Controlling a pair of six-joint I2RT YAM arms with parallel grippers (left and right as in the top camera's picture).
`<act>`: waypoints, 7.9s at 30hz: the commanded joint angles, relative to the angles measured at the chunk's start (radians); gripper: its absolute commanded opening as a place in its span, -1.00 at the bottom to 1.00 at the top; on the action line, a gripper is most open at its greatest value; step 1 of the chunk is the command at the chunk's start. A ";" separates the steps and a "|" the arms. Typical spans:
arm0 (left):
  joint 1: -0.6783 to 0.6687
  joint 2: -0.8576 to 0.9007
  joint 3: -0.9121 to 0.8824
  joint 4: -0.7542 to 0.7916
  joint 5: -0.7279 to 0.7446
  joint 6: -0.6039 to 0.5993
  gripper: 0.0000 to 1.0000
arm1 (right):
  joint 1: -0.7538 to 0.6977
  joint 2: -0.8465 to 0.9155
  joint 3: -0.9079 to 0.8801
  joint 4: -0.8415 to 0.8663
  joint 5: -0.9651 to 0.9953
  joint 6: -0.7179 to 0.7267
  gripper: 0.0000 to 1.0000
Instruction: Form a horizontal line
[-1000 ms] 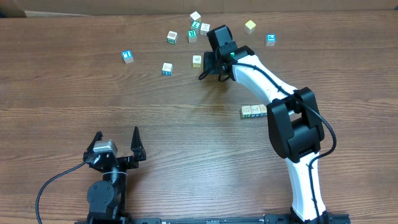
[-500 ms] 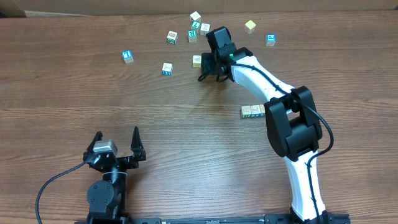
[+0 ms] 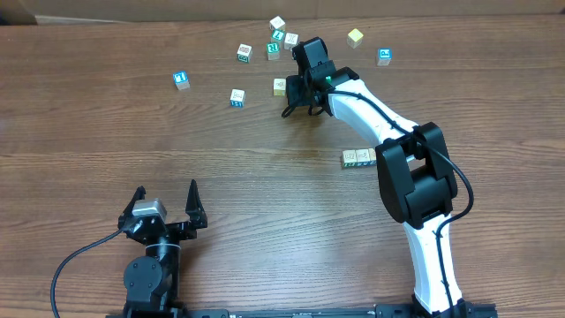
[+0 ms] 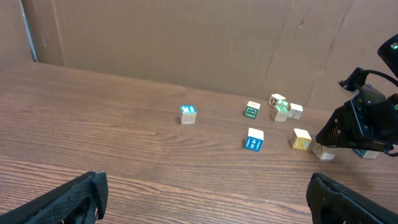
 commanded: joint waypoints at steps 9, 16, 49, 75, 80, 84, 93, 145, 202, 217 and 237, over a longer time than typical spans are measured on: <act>0.005 -0.010 -0.004 0.000 -0.002 0.022 0.99 | -0.004 0.014 0.029 -0.015 -0.004 -0.020 -0.09; 0.005 -0.010 -0.004 0.000 -0.002 0.022 0.99 | -0.004 0.014 0.029 -0.026 -0.004 -0.020 -0.34; 0.005 -0.010 -0.004 0.000 -0.002 0.022 0.99 | 0.000 -0.200 0.029 -0.624 -0.020 -0.012 -0.43; 0.005 -0.010 -0.004 0.000 -0.002 0.022 0.99 | 0.014 -0.200 -0.097 -0.612 -0.035 0.041 -0.43; 0.005 -0.010 -0.004 0.000 -0.002 0.022 0.99 | 0.014 -0.200 -0.130 -0.598 -0.035 0.041 -0.42; 0.005 -0.010 -0.004 0.000 -0.002 0.022 0.99 | 0.014 -0.200 -0.131 -0.597 -0.035 0.041 -0.38; 0.005 -0.010 -0.004 0.000 -0.002 0.022 0.99 | 0.014 -0.200 -0.131 -0.578 -0.034 0.040 -0.02; 0.005 -0.010 -0.004 0.000 -0.002 0.022 0.99 | 0.014 -0.200 -0.135 -0.555 -0.012 0.068 -0.93; 0.005 -0.010 -0.004 0.000 -0.002 0.022 0.99 | 0.014 -0.200 -0.192 -0.525 0.023 0.124 -0.93; 0.005 -0.010 -0.004 0.000 -0.002 0.022 0.99 | 0.025 -0.200 -0.191 -0.475 -0.116 0.039 -0.93; 0.005 -0.010 -0.004 0.000 -0.002 0.022 0.99 | 0.024 -0.200 -0.191 -0.566 -0.048 0.090 -0.93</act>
